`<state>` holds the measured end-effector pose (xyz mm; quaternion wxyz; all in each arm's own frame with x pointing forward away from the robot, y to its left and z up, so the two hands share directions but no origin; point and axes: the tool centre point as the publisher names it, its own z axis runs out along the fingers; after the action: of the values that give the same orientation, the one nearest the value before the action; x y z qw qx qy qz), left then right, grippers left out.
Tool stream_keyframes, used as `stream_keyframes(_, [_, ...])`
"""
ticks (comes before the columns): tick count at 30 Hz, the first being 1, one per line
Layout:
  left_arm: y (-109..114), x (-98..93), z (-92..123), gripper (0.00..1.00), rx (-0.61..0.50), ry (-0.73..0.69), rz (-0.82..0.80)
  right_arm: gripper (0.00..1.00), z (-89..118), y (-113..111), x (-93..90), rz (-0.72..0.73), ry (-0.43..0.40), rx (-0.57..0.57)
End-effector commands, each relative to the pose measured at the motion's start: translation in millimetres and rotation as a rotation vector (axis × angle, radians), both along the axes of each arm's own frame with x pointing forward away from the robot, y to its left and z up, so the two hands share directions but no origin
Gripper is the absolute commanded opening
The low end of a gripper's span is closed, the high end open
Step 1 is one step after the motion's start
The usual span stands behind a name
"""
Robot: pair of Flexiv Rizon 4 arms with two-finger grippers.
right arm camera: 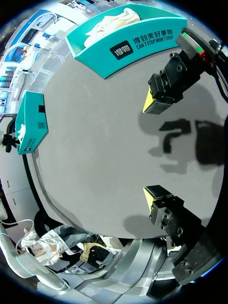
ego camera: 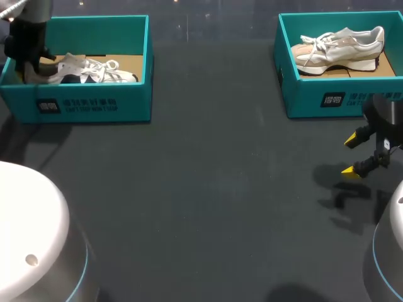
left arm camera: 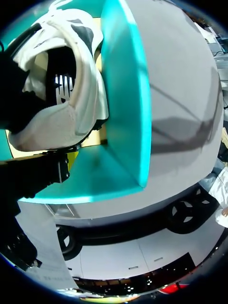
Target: Take the shoe out of the shoebox, open the shoe tongue, remove and reinsert the insole, then place the shoe into the shoebox
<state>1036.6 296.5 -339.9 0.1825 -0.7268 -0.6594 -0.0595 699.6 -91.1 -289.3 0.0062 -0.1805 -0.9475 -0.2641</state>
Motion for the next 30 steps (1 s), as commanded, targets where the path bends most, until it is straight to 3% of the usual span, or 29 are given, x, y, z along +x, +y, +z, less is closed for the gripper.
stream_keyframes(1, [-2, -9.5, -4, 0.0, 0.008, -0.031, -0.006, 1.0, 0, 0, -1.6, -0.001, -0.002, -0.002])
stream_keyframes(30, [-8, 0.0, -31, 0.02, -0.022, -0.011, 0.021, 1.0, 0, 0, -1.6, -0.001, -0.002, -0.002])
